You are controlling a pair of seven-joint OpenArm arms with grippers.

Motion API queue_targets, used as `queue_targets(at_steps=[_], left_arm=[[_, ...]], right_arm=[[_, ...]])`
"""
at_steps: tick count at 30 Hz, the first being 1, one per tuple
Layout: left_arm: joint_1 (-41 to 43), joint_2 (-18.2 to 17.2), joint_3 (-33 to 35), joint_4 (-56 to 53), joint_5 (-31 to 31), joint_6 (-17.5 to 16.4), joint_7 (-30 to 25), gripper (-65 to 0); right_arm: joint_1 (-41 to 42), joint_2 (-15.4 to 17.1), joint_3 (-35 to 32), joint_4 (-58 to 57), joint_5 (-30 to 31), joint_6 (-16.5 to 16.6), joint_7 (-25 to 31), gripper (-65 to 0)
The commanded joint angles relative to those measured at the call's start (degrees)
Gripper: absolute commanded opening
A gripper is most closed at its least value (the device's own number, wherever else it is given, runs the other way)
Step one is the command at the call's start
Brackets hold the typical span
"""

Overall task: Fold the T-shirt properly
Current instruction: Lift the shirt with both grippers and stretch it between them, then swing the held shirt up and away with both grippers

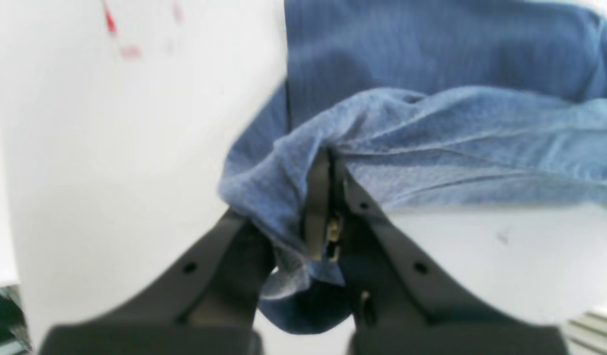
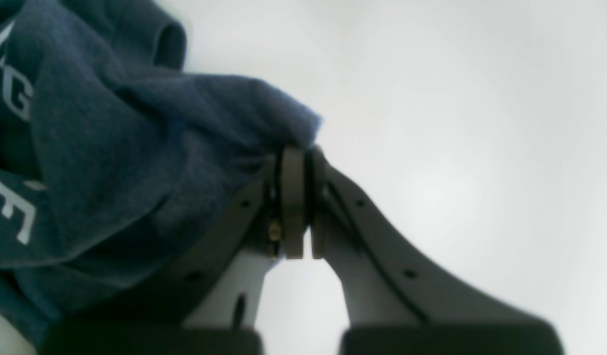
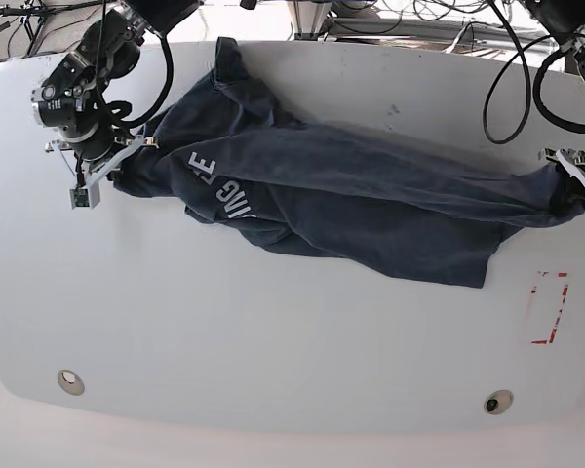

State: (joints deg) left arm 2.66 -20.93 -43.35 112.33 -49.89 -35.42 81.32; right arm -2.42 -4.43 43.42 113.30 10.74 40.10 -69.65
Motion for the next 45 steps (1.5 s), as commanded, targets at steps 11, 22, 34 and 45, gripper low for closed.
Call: queue_targets(at_steps=[11,22,34,45], left_arm=[[-16.3,-1.0,5.6,0.6,5.8,0.1,-1.3,-65.0],[-30.7,-1.0,11.4,0.6,13.2,0.1,-1.3,-65.0],[-46.2,0.2,14.3,0.4,21.1,0.1,-1.3,-65.0],[-62.6,5.6,16.1,-2.4,31.3,0.1,-1.3,-65.0]], right_arm=[[12.4,7.5,-5.3,0.1,-5.2,-0.1,1.1,-65.0],[23.5,12.7,-10.8,-0.1,-7.5,-0.1,1.1,-65.0],[35.8,20.1,-19.6,-0.1,-7.5,-0.1,0.9,-65.0],[52.0,27.6,-27.6,-0.2,-7.5,-0.1,-2.4,-65.0]])
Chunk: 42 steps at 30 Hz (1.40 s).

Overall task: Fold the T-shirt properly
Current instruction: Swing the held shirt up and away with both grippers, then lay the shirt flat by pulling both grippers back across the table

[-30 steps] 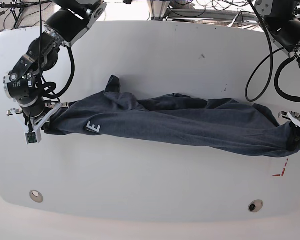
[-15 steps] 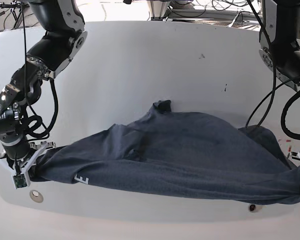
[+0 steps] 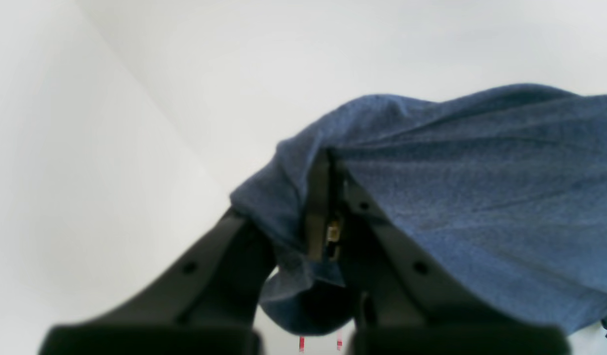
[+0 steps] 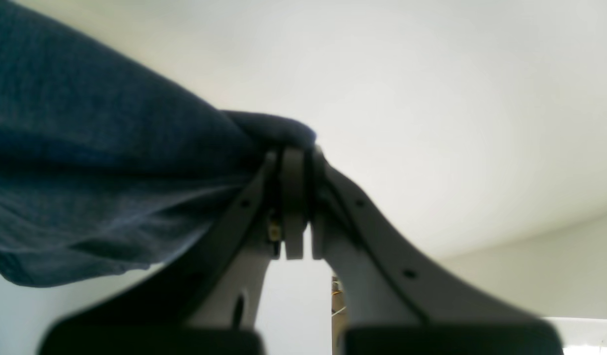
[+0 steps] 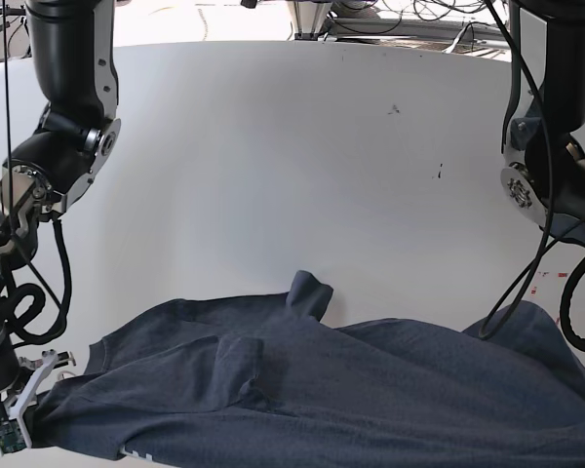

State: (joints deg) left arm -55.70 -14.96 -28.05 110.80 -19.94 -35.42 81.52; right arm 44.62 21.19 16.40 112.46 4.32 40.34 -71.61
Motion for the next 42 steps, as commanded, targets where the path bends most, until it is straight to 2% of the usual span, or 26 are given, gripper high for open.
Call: queue_targets(at_steps=[1,9,17,24,28,35,42], left_arm=[[-5.8,-0.4,1.1,-1.5,2.0,0.1,-1.5,-65.0],[-14.8,-0.3,1.4,-7.7,3.9,0.1,-1.5,-65.0],[-14.7,-0.3,1.5,-9.8,3.6,-0.1,-1.5,-65.0],[-5.5,-0.2,1.2,-8.3,3.5,-0.4,-1.5,-65.0],[1.2,-0.2,1.1,-5.8,3.4,-0.8,-1.5,-65.0],[14.2,-0.1,0.0,-1.0,3.4,-4.5,-1.5,-65.0],[25.9,2.0,-5.2,0.1,0.4,-4.6,-1.5,-65.0]], right_arm=[[6.8,2.6,-1.5,0.6,-1.1,-0.3,-0.9,-65.0],[15.2,7.2,-8.8,0.6,-0.7,-0.3,-1.2,-65.0],[14.1,8.2,-10.2,0.7,-0.6,-0.3,-1.2,-65.0],[3.2,8.0,-3.8,1.8,-0.5,-0.3,-1.0,-65.0],[-3.3,5.9,0.6,2.0,-0.6,-0.3,-1.0,-65.0],[-16.7,2.2,6.8,3.8,-0.6,-0.3,-0.9,-65.0],[-27.2,-1.9,11.8,4.0,-0.6,-0.3,-0.8,-65.0]])
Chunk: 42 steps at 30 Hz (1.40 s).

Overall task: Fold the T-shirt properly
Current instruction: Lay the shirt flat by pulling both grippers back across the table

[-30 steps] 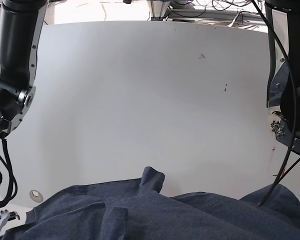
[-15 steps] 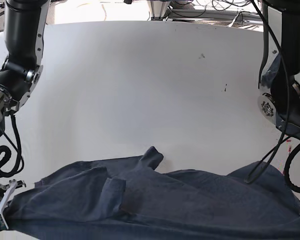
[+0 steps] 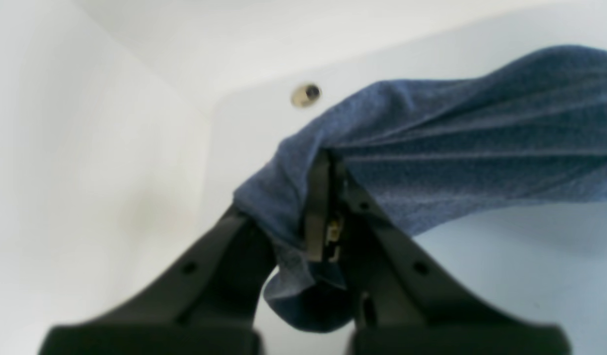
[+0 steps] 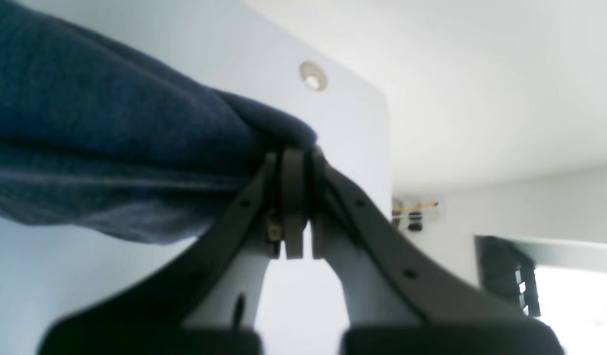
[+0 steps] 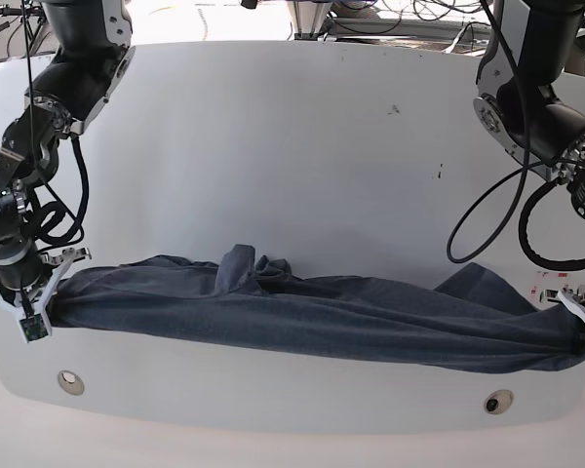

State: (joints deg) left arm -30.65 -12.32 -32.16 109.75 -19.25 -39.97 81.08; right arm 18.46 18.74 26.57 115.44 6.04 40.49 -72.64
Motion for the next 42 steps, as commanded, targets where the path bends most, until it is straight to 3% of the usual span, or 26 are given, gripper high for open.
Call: queue_targets(at_steps=[1,9,21,32,42], left_arm=[[2.3,-0.7,-1.7,1.2,-0.9,0.0,-1.1,-65.0],[17.2,-2.8,-5.9,1.5,-8.2,0.0,-1.1,-65.0],[36.9,-5.8,-10.3,1.6,-14.9,0.0,-1.1,-65.0],[48.8,-7.5,-12.7,1.5,-16.1,0.0,-1.1,-65.0],[54.5,-7.9,-12.5,1.1,-16.0,0.0,-1.1,-65.0]], right_arm=[[-2.2,0.1,2.2,1.0,-2.3,-0.5,0.2,-65.0],[-12.8,-4.0,6.3,1.1,-2.3,-0.5,0.2,-65.0],[-25.3,-9.3,6.4,1.4,-2.3,-0.5,0.2,-65.0],[-33.2,-11.3,6.4,1.3,-2.6,-0.5,2.4,-65.0],[-38.1,-14.1,6.5,1.0,-2.9,-0.5,3.9,-65.0]])
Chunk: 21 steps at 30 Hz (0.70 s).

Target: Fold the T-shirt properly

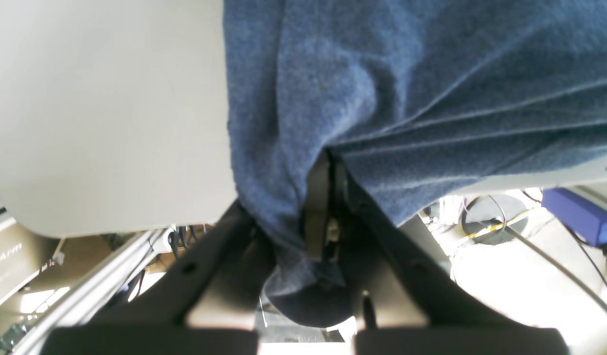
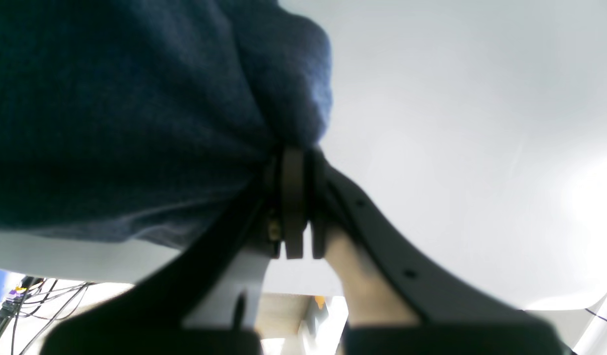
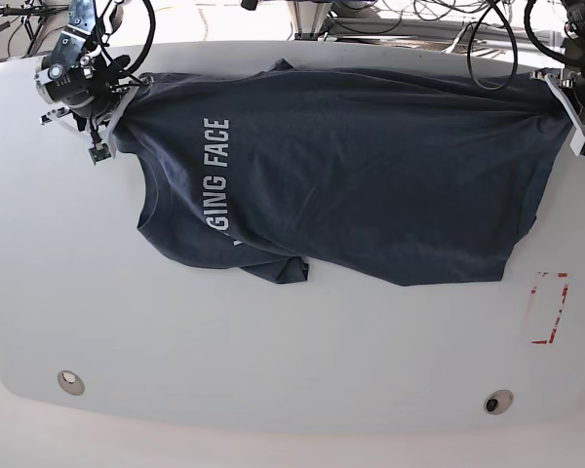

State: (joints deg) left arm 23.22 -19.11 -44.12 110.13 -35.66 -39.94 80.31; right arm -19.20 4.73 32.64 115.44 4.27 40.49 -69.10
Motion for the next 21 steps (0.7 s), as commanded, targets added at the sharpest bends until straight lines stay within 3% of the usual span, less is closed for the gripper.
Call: queue_targets(at_steps=[1,12,14,17,21], left_arm=[[0.9,-1.1,-0.6,0.8,0.5,-0.1,-0.3,-65.0],[2.3,-1.1,-0.7,0.8,0.5,-0.1,-0.3,-65.0],[2.4,-1.2,-0.5,0.8,0.5,-0.1,-0.3,-64.4],[2.4,-1.2,-0.4,0.8,0.5,-0.1,-0.3,-59.3],[2.3,-1.2,-0.4,0.8,0.5,-0.1,-0.3,-46.4]], right_arm=[[-0.7,-0.4,0.5,1.0,-1.2,-0.5,0.6,-65.0],[-3.3,-1.5,0.4,0.8,-1.2,-0.5,1.9,-64.7],[-3.3,-1.5,0.3,0.3,-1.2,-0.5,1.9,-62.0],[-3.3,-1.5,0.4,0.1,-1.2,-0.5,1.9,-51.2],[-3.3,-1.5,0.4,0.2,-1.1,-0.5,1.9,-28.2]])
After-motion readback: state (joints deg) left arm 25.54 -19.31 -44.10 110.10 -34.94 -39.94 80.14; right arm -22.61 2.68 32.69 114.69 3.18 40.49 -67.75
